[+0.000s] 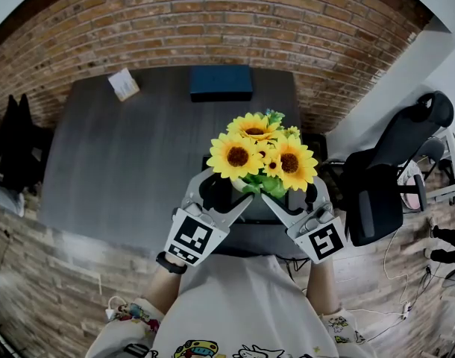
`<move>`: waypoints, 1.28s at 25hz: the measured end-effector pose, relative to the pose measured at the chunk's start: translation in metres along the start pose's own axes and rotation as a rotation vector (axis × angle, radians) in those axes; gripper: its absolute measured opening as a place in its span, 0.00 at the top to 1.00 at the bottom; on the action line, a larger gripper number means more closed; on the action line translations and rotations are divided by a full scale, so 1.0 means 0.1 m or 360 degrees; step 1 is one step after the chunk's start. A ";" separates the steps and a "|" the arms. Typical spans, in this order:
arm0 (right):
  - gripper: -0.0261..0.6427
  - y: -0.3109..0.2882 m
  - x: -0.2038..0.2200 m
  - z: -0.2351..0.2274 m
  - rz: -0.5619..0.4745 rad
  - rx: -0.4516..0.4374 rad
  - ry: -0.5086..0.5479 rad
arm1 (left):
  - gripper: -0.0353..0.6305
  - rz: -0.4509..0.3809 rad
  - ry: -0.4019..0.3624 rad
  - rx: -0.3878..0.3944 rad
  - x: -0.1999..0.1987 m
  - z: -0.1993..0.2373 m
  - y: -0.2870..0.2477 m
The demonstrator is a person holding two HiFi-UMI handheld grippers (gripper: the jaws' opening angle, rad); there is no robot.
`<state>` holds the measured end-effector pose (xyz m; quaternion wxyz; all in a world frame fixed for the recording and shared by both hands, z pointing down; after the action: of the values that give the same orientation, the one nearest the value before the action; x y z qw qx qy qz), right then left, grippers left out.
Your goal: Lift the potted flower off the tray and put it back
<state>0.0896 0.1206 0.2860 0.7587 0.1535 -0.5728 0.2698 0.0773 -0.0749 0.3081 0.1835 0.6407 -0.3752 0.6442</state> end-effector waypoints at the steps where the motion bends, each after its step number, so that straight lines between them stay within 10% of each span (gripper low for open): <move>1: 0.52 0.00 0.00 0.00 -0.0002 0.0002 -0.0003 | 0.47 0.0001 0.0001 0.0002 0.00 0.00 0.00; 32: 0.52 -0.17 0.75 -0.10 0.0186 0.0039 -0.0285 | 0.48 0.0227 0.0170 0.0153 0.59 0.11 -0.52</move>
<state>0.1228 0.1300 0.3558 0.6853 0.1527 -0.6430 0.3058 0.1161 -0.0633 0.3765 0.1259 0.5852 -0.3784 0.7061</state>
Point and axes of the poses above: the fingertips, and each gripper's own axes: y backward along the fingers, z to its left, x out of its underside, the point moved 10 cm from there along y, backward along the fingers, and after that the axes turned 4 degrees about z, right-handed, at the moved point
